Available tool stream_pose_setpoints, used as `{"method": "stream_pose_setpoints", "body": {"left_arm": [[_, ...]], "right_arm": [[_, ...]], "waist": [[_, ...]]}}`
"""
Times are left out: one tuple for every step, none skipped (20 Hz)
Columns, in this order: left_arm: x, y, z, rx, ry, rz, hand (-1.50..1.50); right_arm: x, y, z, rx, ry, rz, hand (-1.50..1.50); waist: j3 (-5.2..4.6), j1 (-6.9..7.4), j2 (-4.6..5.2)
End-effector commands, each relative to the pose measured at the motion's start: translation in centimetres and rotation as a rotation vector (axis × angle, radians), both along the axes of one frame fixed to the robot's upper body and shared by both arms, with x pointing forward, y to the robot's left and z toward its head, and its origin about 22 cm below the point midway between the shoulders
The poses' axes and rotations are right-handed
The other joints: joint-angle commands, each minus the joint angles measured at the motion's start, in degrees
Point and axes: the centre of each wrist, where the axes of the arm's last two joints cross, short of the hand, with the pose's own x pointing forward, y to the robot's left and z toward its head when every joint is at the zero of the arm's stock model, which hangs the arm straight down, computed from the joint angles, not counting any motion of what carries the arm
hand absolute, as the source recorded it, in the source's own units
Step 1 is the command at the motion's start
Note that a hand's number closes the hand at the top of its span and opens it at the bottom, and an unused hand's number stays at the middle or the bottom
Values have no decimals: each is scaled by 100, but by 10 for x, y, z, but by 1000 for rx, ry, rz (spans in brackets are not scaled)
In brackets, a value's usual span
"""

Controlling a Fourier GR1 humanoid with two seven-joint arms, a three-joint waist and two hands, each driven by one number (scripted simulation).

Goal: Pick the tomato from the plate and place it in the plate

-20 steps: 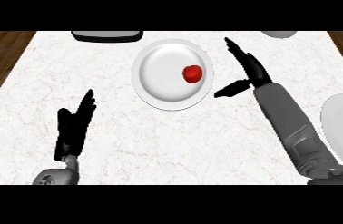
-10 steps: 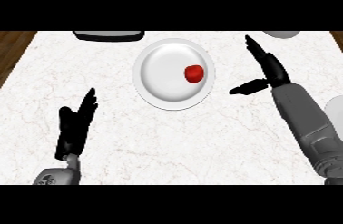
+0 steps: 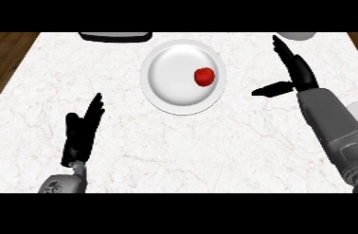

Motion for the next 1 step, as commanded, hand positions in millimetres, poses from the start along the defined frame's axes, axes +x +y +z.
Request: {"method": "stream_pose_setpoints", "body": {"left_arm": [[0, -6, -1, -11, 5, -17, 0]], "right_arm": [[-8, -5, -12, -39, -5, -34, -150]], "waist": [[4, 42, 19]]}}
